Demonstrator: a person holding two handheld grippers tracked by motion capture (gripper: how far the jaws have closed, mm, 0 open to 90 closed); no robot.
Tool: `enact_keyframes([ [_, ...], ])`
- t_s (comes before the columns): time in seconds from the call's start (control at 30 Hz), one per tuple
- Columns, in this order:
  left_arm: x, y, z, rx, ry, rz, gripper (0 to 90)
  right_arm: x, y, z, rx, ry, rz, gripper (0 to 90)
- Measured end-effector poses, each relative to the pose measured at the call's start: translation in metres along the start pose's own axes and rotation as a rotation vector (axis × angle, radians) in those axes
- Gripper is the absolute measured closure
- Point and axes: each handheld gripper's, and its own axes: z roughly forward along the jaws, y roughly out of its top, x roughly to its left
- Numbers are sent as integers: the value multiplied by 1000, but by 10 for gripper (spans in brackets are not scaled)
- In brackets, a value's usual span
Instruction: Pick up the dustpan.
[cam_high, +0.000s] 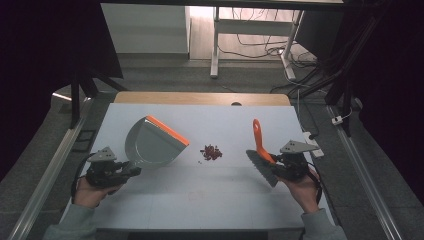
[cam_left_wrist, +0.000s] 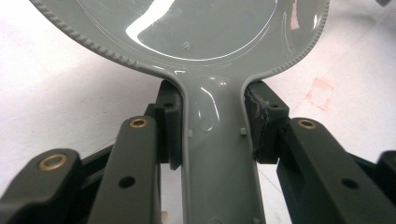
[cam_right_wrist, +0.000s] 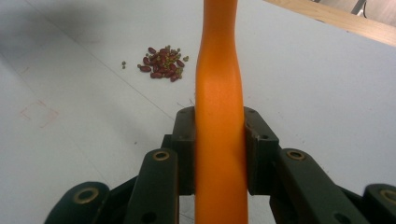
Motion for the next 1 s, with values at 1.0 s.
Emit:
enact_keyframes([
  [1.0, -44, 11, 31, 197, -142, 204, 615, 4, 1, 6, 7, 7, -13, 705],
])
